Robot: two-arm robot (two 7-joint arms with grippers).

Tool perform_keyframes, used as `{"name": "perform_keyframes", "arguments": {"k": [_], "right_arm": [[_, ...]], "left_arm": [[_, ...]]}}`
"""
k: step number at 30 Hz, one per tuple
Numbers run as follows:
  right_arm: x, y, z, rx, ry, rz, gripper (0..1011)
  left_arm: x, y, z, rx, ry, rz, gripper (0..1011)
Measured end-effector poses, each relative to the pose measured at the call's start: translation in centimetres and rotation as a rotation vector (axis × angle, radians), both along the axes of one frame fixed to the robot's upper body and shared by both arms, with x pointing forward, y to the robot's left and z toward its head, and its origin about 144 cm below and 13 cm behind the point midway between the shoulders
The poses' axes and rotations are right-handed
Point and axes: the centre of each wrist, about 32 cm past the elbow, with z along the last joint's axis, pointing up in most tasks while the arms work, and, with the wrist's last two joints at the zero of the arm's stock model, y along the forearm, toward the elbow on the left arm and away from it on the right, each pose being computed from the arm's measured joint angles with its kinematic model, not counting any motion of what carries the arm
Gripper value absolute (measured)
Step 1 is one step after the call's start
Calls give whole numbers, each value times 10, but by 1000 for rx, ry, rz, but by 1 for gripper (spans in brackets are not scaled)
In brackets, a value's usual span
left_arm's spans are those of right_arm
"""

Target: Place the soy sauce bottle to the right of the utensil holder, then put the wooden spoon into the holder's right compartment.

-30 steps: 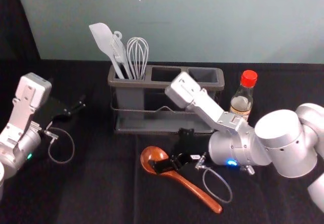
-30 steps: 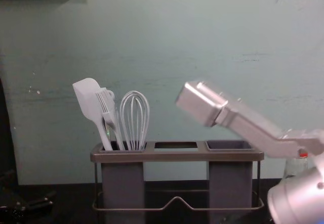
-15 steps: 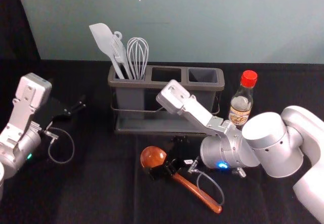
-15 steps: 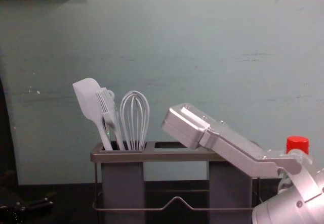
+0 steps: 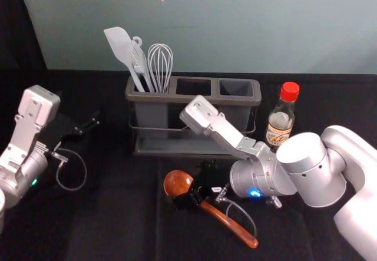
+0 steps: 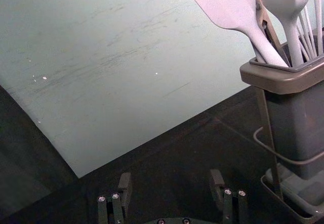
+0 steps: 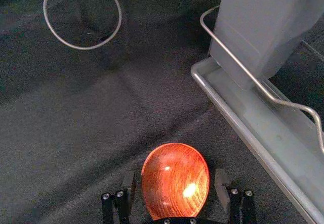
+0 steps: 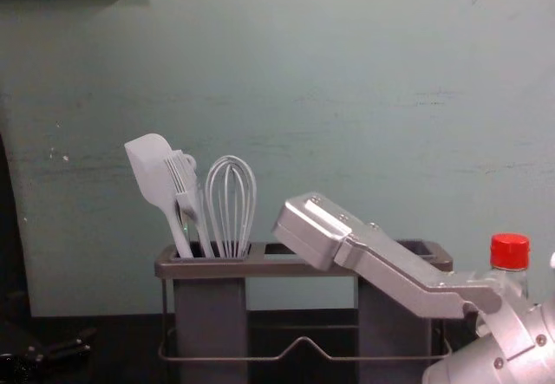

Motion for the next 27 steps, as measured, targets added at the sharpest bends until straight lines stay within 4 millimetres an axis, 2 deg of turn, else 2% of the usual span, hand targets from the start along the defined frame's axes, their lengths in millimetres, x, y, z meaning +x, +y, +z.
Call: {"name": "perform_keyframes", "arguments": {"k": [27], "right_arm": [[-4, 7, -7, -19, -22, 8, 1004]], "left_arm": [[0, 0, 0, 0, 0, 0, 1005]]}}
